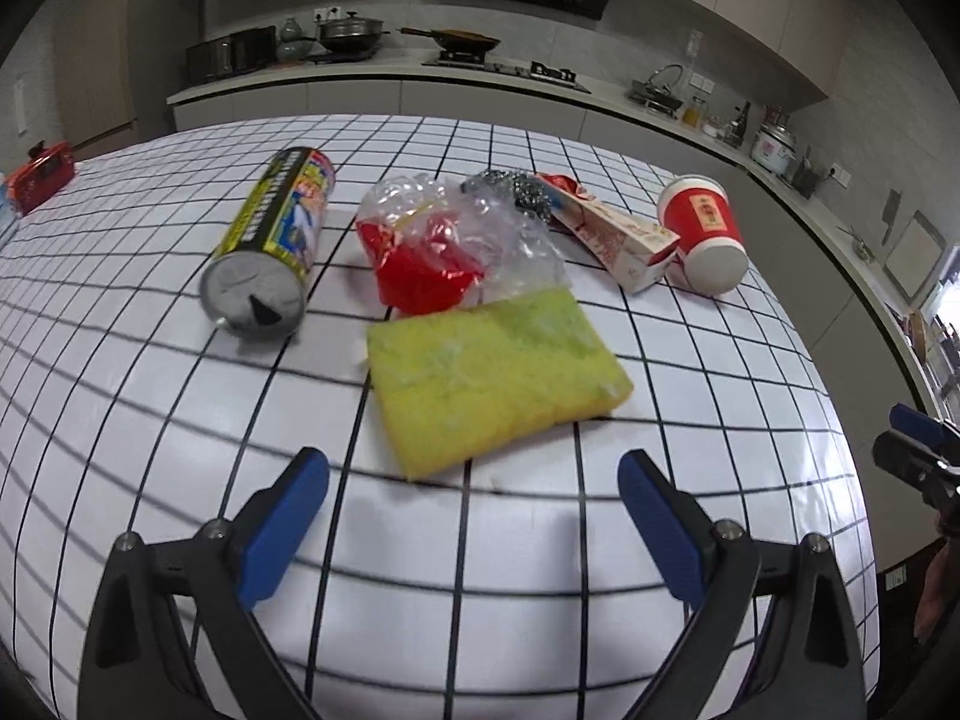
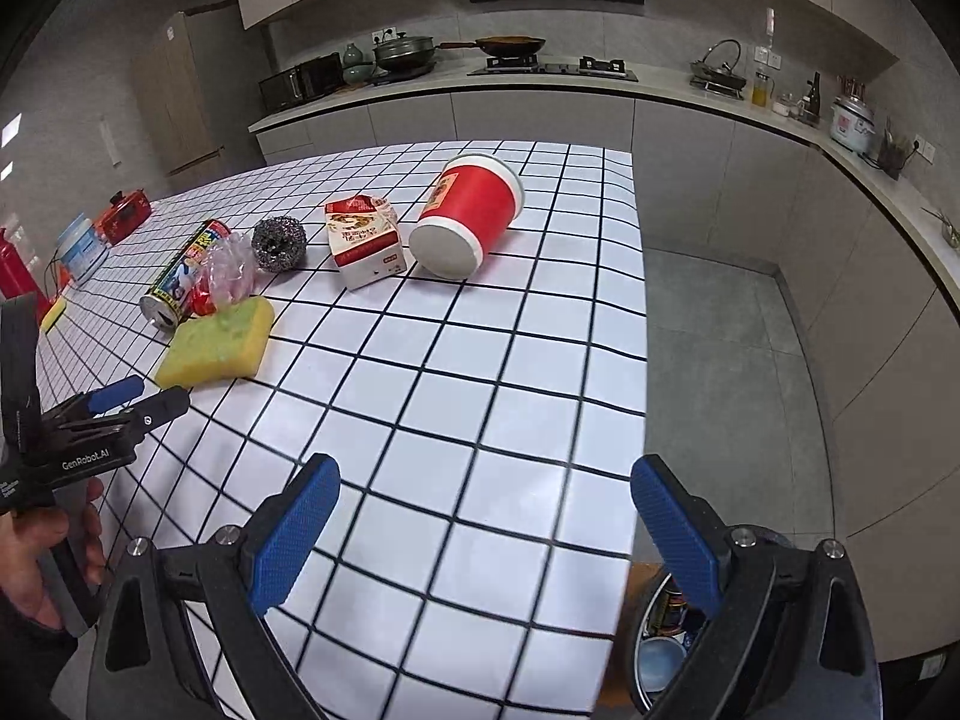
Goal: Collect trash
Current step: 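Move both open tools back toward the sponge and red paper cup, then grasp the yellow sponge with left tool while right tool grasps the red paper cup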
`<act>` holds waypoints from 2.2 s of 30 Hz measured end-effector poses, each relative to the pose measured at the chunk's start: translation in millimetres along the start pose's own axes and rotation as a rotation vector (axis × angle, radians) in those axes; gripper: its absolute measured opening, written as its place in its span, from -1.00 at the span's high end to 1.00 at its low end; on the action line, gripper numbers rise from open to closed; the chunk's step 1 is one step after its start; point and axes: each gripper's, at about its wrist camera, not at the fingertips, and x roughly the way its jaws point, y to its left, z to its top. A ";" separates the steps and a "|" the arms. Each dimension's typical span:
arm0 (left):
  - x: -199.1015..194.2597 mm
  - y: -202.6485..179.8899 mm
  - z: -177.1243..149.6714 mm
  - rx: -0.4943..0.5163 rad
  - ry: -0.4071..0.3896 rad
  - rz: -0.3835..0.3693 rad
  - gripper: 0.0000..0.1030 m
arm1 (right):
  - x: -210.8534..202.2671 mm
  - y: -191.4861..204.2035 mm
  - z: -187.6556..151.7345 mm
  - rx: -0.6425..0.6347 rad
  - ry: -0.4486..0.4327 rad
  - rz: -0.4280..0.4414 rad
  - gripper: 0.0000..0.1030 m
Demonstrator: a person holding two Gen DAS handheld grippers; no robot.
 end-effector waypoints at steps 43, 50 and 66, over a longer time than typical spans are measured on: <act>29.6 -29.7 21.4 0.163 0.057 -0.070 -0.88 | 30.6 16.2 4.2 0.093 0.039 -0.049 -0.92; 37.6 -33.4 35.7 0.153 0.048 -0.093 -0.20 | 40.2 7.7 8.3 0.122 0.044 -0.064 -0.92; 43.8 12.2 44.7 -0.056 0.002 0.062 -0.27 | 95.5 9.0 105.7 0.214 -0.089 -0.058 -0.67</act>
